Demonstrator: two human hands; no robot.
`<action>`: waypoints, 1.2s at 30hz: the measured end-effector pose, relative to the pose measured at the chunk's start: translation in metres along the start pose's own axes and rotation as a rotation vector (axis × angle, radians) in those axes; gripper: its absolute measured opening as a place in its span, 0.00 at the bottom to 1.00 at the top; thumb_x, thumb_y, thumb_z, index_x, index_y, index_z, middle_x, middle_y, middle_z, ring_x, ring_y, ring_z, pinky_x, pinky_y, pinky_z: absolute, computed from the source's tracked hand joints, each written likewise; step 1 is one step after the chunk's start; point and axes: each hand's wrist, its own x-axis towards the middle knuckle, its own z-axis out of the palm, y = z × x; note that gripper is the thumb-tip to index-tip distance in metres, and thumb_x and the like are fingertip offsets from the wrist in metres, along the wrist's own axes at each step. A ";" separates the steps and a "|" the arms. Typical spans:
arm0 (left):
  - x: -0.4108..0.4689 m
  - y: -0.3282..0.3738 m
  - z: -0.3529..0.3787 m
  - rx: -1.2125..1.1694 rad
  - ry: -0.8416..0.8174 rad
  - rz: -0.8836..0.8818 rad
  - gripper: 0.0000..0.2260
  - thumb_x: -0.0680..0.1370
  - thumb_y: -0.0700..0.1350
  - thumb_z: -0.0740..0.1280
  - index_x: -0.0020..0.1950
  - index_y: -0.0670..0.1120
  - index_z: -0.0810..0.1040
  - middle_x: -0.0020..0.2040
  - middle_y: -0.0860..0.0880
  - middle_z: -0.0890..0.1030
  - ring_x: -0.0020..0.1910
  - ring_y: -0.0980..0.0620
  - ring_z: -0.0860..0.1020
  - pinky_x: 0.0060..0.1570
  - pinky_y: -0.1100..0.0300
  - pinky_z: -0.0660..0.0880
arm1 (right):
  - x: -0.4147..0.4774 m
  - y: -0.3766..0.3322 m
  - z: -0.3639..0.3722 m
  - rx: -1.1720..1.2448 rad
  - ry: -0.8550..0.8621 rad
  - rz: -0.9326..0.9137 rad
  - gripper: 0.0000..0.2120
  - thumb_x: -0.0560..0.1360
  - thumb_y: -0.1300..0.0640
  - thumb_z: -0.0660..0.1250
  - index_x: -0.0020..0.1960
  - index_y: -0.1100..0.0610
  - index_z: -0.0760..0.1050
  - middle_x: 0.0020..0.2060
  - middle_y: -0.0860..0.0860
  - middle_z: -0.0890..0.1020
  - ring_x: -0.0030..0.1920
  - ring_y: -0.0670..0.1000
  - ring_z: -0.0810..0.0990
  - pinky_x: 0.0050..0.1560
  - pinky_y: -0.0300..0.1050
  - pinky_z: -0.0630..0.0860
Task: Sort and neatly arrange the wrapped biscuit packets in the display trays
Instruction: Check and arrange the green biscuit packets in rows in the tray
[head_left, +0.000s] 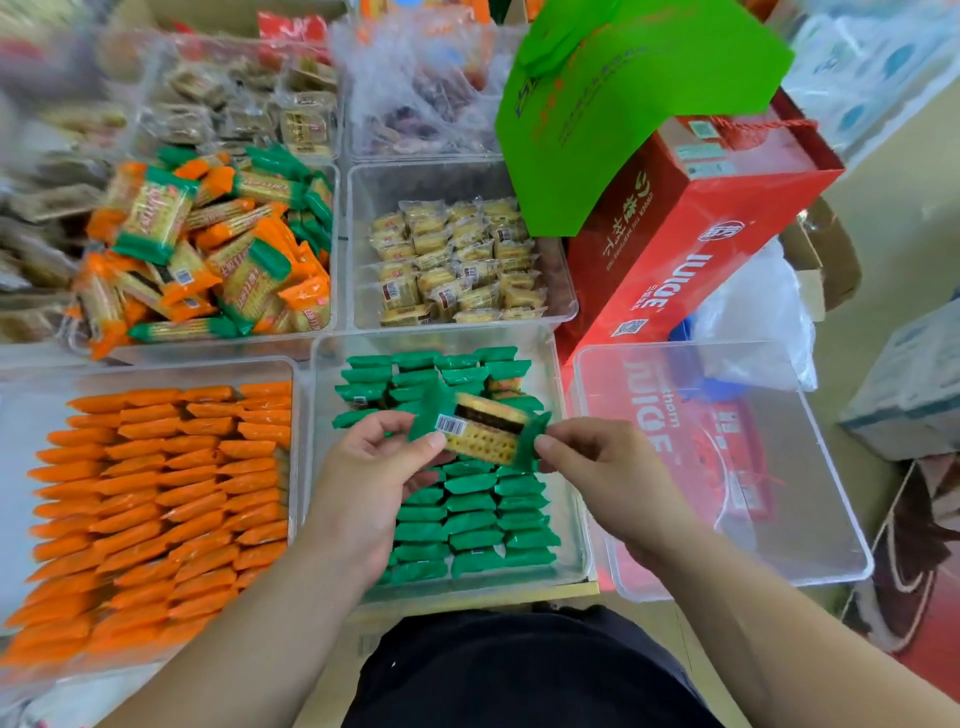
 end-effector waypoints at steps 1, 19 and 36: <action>-0.006 0.002 0.002 0.040 -0.010 0.025 0.11 0.76 0.35 0.71 0.56 0.42 0.77 0.49 0.45 0.87 0.49 0.45 0.85 0.47 0.52 0.77 | -0.008 -0.003 -0.003 0.040 -0.009 -0.009 0.09 0.78 0.51 0.69 0.44 0.54 0.85 0.37 0.54 0.84 0.43 0.58 0.81 0.46 0.60 0.78; -0.052 0.000 -0.004 -0.257 -0.150 -0.112 0.04 0.69 0.37 0.70 0.36 0.45 0.81 0.38 0.45 0.79 0.35 0.50 0.77 0.32 0.62 0.77 | -0.047 -0.001 -0.024 0.862 -0.308 0.116 0.07 0.77 0.61 0.66 0.40 0.56 0.75 0.41 0.53 0.83 0.39 0.48 0.80 0.41 0.41 0.76; -0.062 0.011 -0.006 0.043 -0.139 0.121 0.12 0.77 0.31 0.67 0.54 0.47 0.79 0.43 0.46 0.82 0.43 0.48 0.80 0.51 0.48 0.76 | -0.044 0.009 -0.016 0.969 -0.215 0.223 0.10 0.76 0.69 0.64 0.51 0.55 0.74 0.47 0.59 0.83 0.37 0.51 0.80 0.37 0.41 0.77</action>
